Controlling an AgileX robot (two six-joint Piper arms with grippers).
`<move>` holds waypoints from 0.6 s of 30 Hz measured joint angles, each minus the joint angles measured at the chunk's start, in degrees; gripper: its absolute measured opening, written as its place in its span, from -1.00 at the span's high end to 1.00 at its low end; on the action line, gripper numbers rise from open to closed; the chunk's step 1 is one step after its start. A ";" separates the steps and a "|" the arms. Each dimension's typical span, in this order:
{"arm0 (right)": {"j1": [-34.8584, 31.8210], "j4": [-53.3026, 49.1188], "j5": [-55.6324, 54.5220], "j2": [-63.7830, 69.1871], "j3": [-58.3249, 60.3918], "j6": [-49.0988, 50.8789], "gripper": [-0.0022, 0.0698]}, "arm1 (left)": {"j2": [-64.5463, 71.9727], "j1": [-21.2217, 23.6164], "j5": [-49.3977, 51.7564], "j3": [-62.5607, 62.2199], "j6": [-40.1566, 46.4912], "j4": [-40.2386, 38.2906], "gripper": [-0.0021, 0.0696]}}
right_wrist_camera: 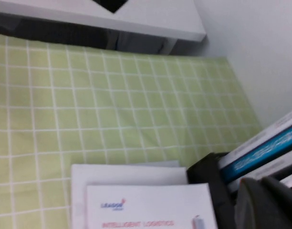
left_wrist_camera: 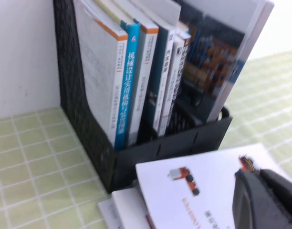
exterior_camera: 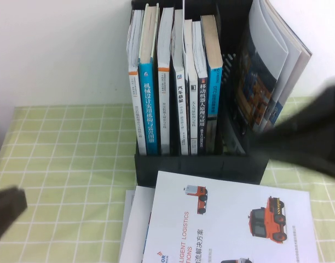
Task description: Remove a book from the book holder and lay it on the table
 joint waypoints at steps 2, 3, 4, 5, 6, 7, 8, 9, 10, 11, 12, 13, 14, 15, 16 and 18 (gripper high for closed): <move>-1.22 2.50 -3.13 -2.62 7.06 0.37 0.93 | -4.96 0.00 -3.57 5.47 0.00 -2.48 0.95; -1.69 3.47 -5.74 -4.05 11.45 0.52 0.93 | -7.05 0.00 -5.22 8.56 0.12 -3.37 0.95; -1.97 4.16 -8.29 -5.23 15.04 0.84 0.93 | -8.39 0.00 -6.46 11.00 0.21 -3.75 0.95; -2.27 4.75 -11.99 -6.78 19.54 1.29 0.93 | -9.78 0.00 -7.55 13.82 0.36 -3.85 0.95; -2.49 5.25 -16.18 -8.49 23.94 1.98 0.93 | -10.83 0.00 -8.29 16.27 0.79 -4.02 0.95; -2.81 5.79 -19.70 -10.33 28.15 2.55 0.93 | -11.46 0.00 -8.56 18.34 1.16 -4.00 0.95; -3.13 5.97 -24.03 -12.19 32.06 3.28 0.93 | -11.90 0.00 -8.99 20.01 1.61 -4.04 0.95; -3.56 6.11 -27.92 -13.96 35.64 4.13 0.93 | -12.17 0.00 -9.10 21.29 2.08 -4.13 0.95; -4.09 6.37 -30.44 -15.21 38.24 5.07 0.93 | -12.22 0.00 -9.10 22.06 2.36 -4.13 0.95; -4.86 6.62 -32.72 -16.49 41.21 6.24 0.94 | -12.22 0.00 -9.22 22.79 2.78 -4.24 0.95; -5.78 6.74 -34.18 -17.51 43.95 7.26 0.94 | -12.22 0.00 -9.36 23.25 3.19 -4.27 0.95; -6.53 6.73 -34.96 -18.19 46.06 8.22 0.94 | -12.22 0.00 -9.50 23.51 3.35 -4.27 0.95; -7.44 6.83 -35.52 -18.88 48.52 8.95 0.94 | -12.22 0.00 -9.62 23.75 3.58 -4.27 0.95; -8.21 6.83 -35.82 -19.46 50.79 9.72 0.94 | -12.22 0.00 -9.90 23.78 3.58 -4.27 0.95; -8.73 6.83 -36.20 -19.94 52.76 10.24 0.94 | -12.22 0.00 -10.16 23.78 3.66 -4.31 0.95; -9.54 6.83 -36.66 -20.62 55.27 10.77 0.94 | -12.22 0.00 -10.39 23.78 3.70 -4.73 0.95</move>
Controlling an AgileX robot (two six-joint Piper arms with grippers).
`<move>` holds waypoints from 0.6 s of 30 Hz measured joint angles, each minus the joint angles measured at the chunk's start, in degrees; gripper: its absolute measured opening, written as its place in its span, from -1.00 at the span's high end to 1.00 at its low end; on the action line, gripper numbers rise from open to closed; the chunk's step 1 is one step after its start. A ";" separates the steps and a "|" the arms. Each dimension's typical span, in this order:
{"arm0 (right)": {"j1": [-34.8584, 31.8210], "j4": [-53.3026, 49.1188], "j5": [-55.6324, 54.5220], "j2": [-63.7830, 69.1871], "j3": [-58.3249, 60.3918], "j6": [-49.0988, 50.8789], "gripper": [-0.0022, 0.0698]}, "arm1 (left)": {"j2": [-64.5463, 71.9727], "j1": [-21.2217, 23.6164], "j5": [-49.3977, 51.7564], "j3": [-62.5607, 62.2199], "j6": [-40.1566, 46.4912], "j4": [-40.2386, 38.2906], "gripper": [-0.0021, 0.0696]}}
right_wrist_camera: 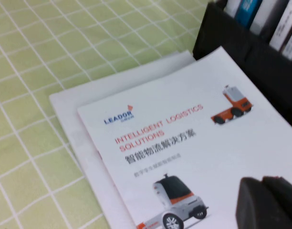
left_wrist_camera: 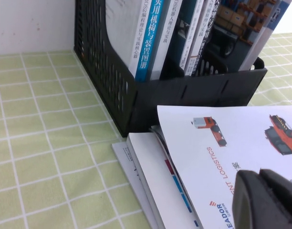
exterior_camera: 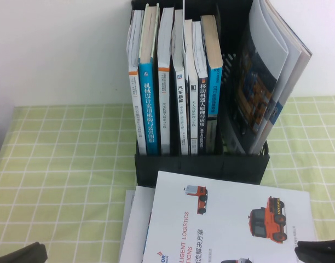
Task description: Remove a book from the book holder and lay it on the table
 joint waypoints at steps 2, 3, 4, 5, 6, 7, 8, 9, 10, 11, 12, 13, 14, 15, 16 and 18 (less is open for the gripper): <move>-0.15 0.00 -0.45 -0.64 0.98 0.49 0.94 | 0.00 0.00 0.00 0.00 0.00 -0.23 0.95; -0.15 0.12 -0.72 -0.65 1.01 0.61 0.94 | 0.00 0.00 -0.03 0.00 0.00 -0.47 0.95; -0.15 0.24 -0.84 -0.91 1.01 0.74 0.94 | 0.00 0.00 -0.13 0.00 0.00 -0.46 0.95; -0.15 0.24 -0.98 -0.91 1.01 0.74 0.94 | 0.00 0.00 -0.13 0.00 0.00 -0.46 0.95; -0.15 0.46 -0.98 -0.91 1.01 0.83 0.94 | 0.00 0.00 -0.13 0.00 0.00 -0.46 0.95; -0.15 0.58 -0.98 -0.91 1.01 0.98 0.94 | 0.00 0.00 -0.01 0.00 0.00 -0.46 0.95; -0.15 0.69 -0.98 -0.91 1.01 1.10 0.94 | 0.00 0.00 0.12 0.00 0.00 -0.46 0.95; -0.15 0.85 -0.98 -0.91 1.01 1.21 0.94 | 0.00 0.00 0.44 0.00 0.00 -0.61 0.95; -0.15 0.95 -0.98 -0.65 1.01 1.18 0.94 | 0.00 0.00 0.83 0.00 0.00 -0.75 0.95; -0.15 0.93 -0.98 -0.54 1.01 1.18 0.94 | 0.00 0.00 1.27 0.00 0.10 -0.89 0.95; -0.15 0.93 -0.98 -0.41 1.01 1.18 0.94 | 0.00 0.00 1.67 0.00 0.10 -0.89 0.95; -0.15 0.98 -0.98 -0.15 1.01 1.18 0.94 | 0.00 0.00 1.92 0.00 0.10 -0.89 0.95; -0.15 1.06 -0.98 -0.04 1.01 1.18 0.94 | 0.00 0.00 2.05 0.00 0.10 -0.89 0.95; -0.15 1.06 -0.98 0.07 1.01 1.18 0.94 | 0.00 0.00 2.05 0.00 0.10 -0.89 0.95; -0.15 1.06 -0.98 0.19 1.01 1.18 0.94 | 0.00 0.00 2.18 0.00 0.10 -0.89 0.95; -0.15 1.06 -0.98 0.43 1.01 1.23 0.94 | 0.00 0.00 2.18 0.00 0.10 -0.89 0.95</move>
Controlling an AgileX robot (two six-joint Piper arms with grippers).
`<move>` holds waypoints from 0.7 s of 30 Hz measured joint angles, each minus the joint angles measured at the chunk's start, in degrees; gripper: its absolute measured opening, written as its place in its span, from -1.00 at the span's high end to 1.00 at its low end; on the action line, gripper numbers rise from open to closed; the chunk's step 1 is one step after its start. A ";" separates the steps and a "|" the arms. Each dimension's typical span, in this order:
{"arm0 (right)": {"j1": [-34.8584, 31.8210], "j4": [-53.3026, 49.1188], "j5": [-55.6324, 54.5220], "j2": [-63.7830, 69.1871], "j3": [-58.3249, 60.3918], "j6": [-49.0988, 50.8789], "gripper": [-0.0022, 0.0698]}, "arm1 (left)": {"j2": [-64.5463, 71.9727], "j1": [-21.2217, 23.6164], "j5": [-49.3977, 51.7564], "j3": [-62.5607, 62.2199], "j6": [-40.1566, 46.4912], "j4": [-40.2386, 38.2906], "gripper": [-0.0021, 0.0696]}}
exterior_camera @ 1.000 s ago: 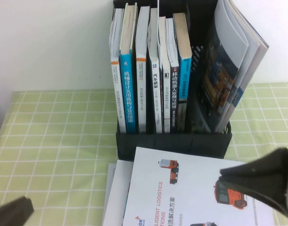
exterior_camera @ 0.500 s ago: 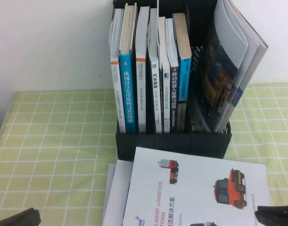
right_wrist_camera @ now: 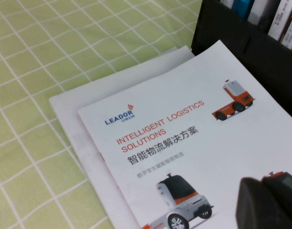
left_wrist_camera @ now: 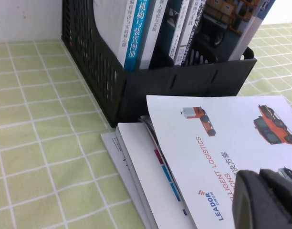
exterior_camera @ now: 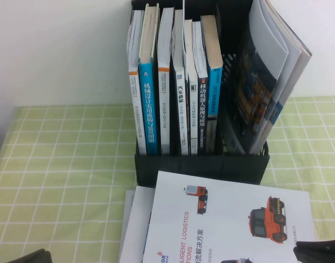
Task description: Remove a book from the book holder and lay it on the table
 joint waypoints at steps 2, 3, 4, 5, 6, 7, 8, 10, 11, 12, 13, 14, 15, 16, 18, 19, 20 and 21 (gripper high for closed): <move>0.00 0.00 0.00 0.27 0.00 0.00 0.94 | 0.00 0.00 0.00 0.24 0.00 -0.22 0.95; 0.00 0.00 0.00 0.49 0.00 0.00 0.94 | -0.19 0.00 -0.23 0.60 0.00 -0.22 0.95; 0.00 0.04 0.00 0.49 0.00 0.00 0.94 | -0.79 0.00 -1.23 0.94 0.00 0.33 0.95; 0.00 0.04 0.00 0.58 0.00 0.00 0.94 | -1.60 0.15 -2.41 1.37 0.00 0.84 0.95; 0.00 0.04 0.00 0.58 0.00 0.00 0.94 | -2.94 0.55 -4.27 1.97 -0.12 1.95 0.95; 0.00 0.13 0.10 0.58 0.00 0.00 0.94 | -4.46 1.11 -6.48 2.76 -0.87 3.76 0.95; 0.00 0.13 0.10 0.58 0.00 0.00 0.94 | -5.82 1.64 -8.48 3.73 -2.56 5.58 0.95; 0.00 0.18 0.21 0.58 0.00 0.00 0.94 | -9.13 3.19 -13.49 6.32 -8.69 12.03 0.95; 0.00 0.28 0.21 0.58 0.00 -0.11 0.94 | -10.31 3.89 -15.52 7.46 -12.15 16.21 0.95; 0.00 0.27 0.21 0.58 0.00 -0.11 0.94 | -11.47 4.77 -16.84 9.05 -16.81 20.64 0.95; 0.00 0.27 0.32 0.58 0.00 -0.11 0.94 | -12.63 5.57 -17.59 10.72 -21.42 24.53 0.95; 0.00 0.27 0.32 0.58 0.00 -0.21 0.94 | -13.66 6.06 -17.79 12.12 -24.83 27.14 0.95; 0.00 0.31 0.32 0.58 0.00 -0.20 0.94 | -14.30 6.42 -17.93 13.87 -28.46 29.80 0.95; 0.00 0.41 0.32 0.58 0.00 -0.20 0.94 | -14.49 6.46 -18.04 15.58 -31.07 31.58 0.95; 0.00 0.40 0.32 0.58 0.00 -0.20 0.94 | -14.73 6.46 -17.75 17.98 -33.57 33.31 0.95; 0.00 0.40 0.32 0.58 0.00 -0.20 0.94 | -14.73 6.46 -17.24 18.35 -33.94 34.03 0.95; 0.00 0.40 0.32 0.58 0.00 -0.20 0.94 | -14.73 6.46 -16.64 18.38 -34.38 34.82 0.95; 0.00 0.40 0.32 0.58 0.00 -0.20 0.94 | -14.73 6.46 -16.13 18.38 -34.52 35.52 0.95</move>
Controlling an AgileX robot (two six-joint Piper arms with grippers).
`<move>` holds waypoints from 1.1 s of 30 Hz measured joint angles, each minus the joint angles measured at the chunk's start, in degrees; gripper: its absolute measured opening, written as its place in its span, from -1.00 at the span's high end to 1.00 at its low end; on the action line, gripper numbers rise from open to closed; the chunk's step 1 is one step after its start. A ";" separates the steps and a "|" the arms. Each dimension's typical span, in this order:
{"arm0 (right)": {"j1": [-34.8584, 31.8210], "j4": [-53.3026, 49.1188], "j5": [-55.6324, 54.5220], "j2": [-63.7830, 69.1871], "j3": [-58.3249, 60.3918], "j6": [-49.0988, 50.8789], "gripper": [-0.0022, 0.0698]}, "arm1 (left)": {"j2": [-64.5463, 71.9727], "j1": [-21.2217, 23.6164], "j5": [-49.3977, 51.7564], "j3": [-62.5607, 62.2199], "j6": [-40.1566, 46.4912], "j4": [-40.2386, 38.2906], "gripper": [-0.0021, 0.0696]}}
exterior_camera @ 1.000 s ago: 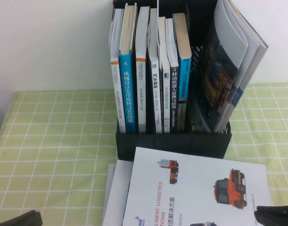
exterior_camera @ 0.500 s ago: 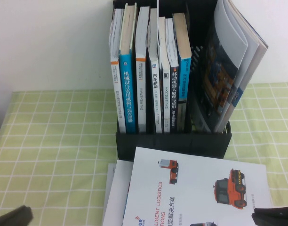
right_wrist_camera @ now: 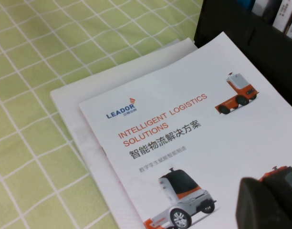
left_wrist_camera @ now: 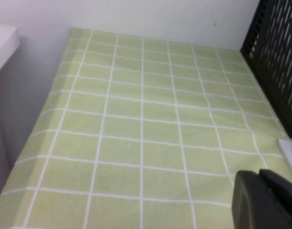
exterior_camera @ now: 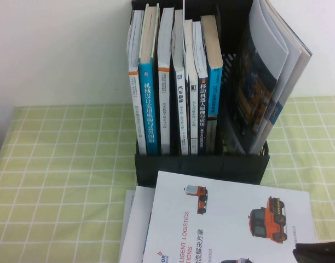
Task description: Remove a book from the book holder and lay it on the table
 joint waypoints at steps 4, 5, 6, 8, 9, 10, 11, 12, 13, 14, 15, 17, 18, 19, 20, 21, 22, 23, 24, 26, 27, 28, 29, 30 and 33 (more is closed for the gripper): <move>0.00 0.00 0.00 0.00 0.00 0.00 0.94 | -0.11 0.00 0.27 0.00 -0.49 0.77 0.95; 0.00 0.00 0.00 0.00 0.00 0.00 0.94 | -0.11 0.00 0.27 0.00 -0.47 0.82 0.95; 0.00 0.00 0.00 0.00 0.00 -0.02 0.94 | -0.11 0.00 0.27 0.00 -0.47 0.92 0.95; 0.00 0.00 0.00 0.00 0.00 -0.02 0.94 | -0.11 0.00 0.27 0.00 -0.47 1.05 0.95; 0.00 0.00 0.00 0.00 0.00 -0.02 0.94 | -0.11 0.00 0.27 0.00 -0.47 1.10 0.95; 0.00 0.00 0.00 0.00 0.00 -0.02 0.94 | -0.11 0.10 0.27 0.00 -0.47 1.10 0.95; 0.00 0.00 0.00 0.00 0.00 -0.02 0.94 | -0.11 0.10 0.27 0.00 -0.47 1.10 0.95; 0.00 0.00 0.00 0.00 0.00 -0.02 0.94 | -0.11 0.10 0.27 0.00 -0.47 1.10 0.95; 0.00 0.00 0.00 0.00 0.00 -0.02 0.94 | -0.11 0.10 0.27 0.00 -0.47 1.10 0.95; 0.00 0.00 0.00 0.00 0.00 -0.02 0.94 | -0.11 0.10 0.27 0.00 -0.47 1.10 0.95; 0.00 0.00 0.00 0.00 0.00 -0.02 0.94 | -0.11 0.10 0.27 0.00 -0.47 1.10 0.95; 0.00 0.00 0.00 0.00 0.00 -0.02 0.94 | -0.11 0.10 0.27 0.00 -0.47 1.10 0.95; 0.00 0.00 0.11 0.00 0.00 -0.02 0.94 | -0.11 0.10 0.27 0.00 -0.47 1.10 0.95; 0.00 0.00 0.11 0.00 0.00 -0.02 0.94 | -0.11 0.10 0.27 0.00 -0.47 1.10 0.95; 0.00 0.00 0.29 -0.25 0.00 -0.02 0.94 | -0.11 0.10 0.29 0.00 -0.47 1.20 0.95; 0.00 0.00 0.57 -0.85 0.00 -0.02 0.94 | -0.11 0.12 0.29 0.00 -0.47 1.20 0.95; 0.00 0.00 0.94 -1.57 0.08 -0.02 0.94 | -0.11 0.22 0.29 0.00 -0.47 1.30 0.95; -0.08 0.00 0.95 -2.33 0.14 -0.02 0.94 | -0.11 0.22 0.29 0.00 -0.47 1.24 0.95; -0.41 0.00 1.19 -3.38 0.27 -0.02 0.94 | -0.11 0.22 0.29 0.00 -0.47 1.24 0.95; -2.27 0.13 1.73 -5.79 0.76 -0.02 0.94 | -0.11 0.22 0.29 0.00 -0.47 1.24 0.95; -3.76 0.13 2.33 -7.31 0.87 -0.12 0.94 | -0.11 0.22 0.29 0.00 -0.47 1.32 0.95; -5.61 0.13 2.99 -9.00 1.00 -0.13 0.94 | -0.11 0.22 0.29 0.00 -0.47 1.32 0.95; -7.26 0.13 3.57 -10.50 1.11 -0.13 0.94 | -0.11 0.22 0.29 0.00 -0.47 1.32 0.95; -9.49 0.29 4.31 -12.51 1.11 -0.24 0.94 | -0.11 0.22 0.39 0.00 -0.47 1.32 0.95; -16.86 0.54 6.42 -18.47 1.23 -0.24 0.94 | -0.11 0.22 0.42 0.00 -0.47 1.32 0.95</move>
